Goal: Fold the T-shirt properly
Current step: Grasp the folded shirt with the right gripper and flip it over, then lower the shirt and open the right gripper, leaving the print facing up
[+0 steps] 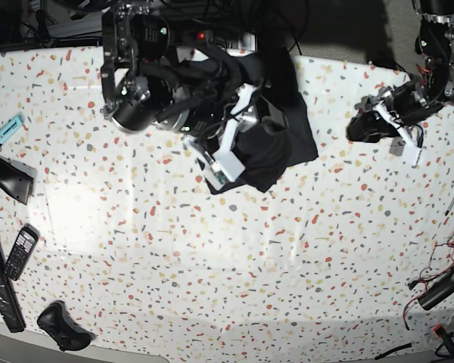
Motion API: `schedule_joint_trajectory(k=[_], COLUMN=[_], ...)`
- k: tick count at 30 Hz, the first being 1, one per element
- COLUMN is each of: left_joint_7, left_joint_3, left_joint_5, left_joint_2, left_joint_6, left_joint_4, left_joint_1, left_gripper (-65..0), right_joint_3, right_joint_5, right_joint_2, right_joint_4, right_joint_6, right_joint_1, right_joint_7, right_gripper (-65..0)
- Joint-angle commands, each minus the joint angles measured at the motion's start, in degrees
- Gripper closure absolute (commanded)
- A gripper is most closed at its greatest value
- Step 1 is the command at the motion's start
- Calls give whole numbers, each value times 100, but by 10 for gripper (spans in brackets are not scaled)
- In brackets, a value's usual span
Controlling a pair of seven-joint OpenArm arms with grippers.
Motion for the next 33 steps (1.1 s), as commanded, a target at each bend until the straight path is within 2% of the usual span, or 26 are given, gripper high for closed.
schedule_joint_trajectory(k=[1, 3, 6, 7, 8, 11, 13, 17, 20, 23, 28, 31, 33], left_joint_7=[-26, -26, -26, -28, -28, -26, -28, -20, -7, -9, -31, -28, -28], left_joint_3=[-11, -11, -11, -11, -11, -11, -11, -11, -11, -11, -11, -13, -13], left_joint_5=[-66, -66, -66, -66, -66, -68, -70, -63, -59, -35, -42, -44, -46], left_joint_2=[-79, -79, -79, -79, -79, -79, -79, -79, -79, -81, -197, -352, -457], left_joint_6=[-34, -34, -34, -34, -34, -34, -34, -34, -34, -34, -34, -34, -34], left_joint_4=[57, 57, 57, 55, 57, 57, 57, 57, 57, 57, 57, 57, 57], left_joint_1=[-48, -48, -48, -48, -50, -55, -66, -94, -109, -138, -175, -192, -210], left_gripper=[-232, -232, -232, -232, -232, -232, -232, -232, -232, -232, -232, -232, -232], right_joint_3=[-66, -133, -197, -256, -341, -782, -1165, -2085, -2610, -2900, -2990, -2990, -2990], right_joint_5=[157, 426, 1281, 1279, 1056, -225, -675, -1978, -2752, -2990, -2999, -3176, -3344], right_joint_2=[-28, -31, -42, -70, -105, -105, 15, 323, 509, 573, 601, 752, 960], right_joint_4=[98, 98, 98, 98, 98, 98, 98, 98, 98, 111, 378, 710, 874], right_joint_6=[15, 24, 120, 199, 223, 216, 216, 184, -68, -70, -63, -59, 164], right_joint_1=[66, 109, 179, 179, 175, 177, 177, 181, 197, 223, 229, 278, 323], right_joint_7=[120, 129, 155, 157, 140, 162, 334, 879, 1235, 1327, 1349, 1543, 1727], right_gripper=[-254, -254, -254, -254, -254, -254, -254, -254, -254, -254, -253, -252, -252])
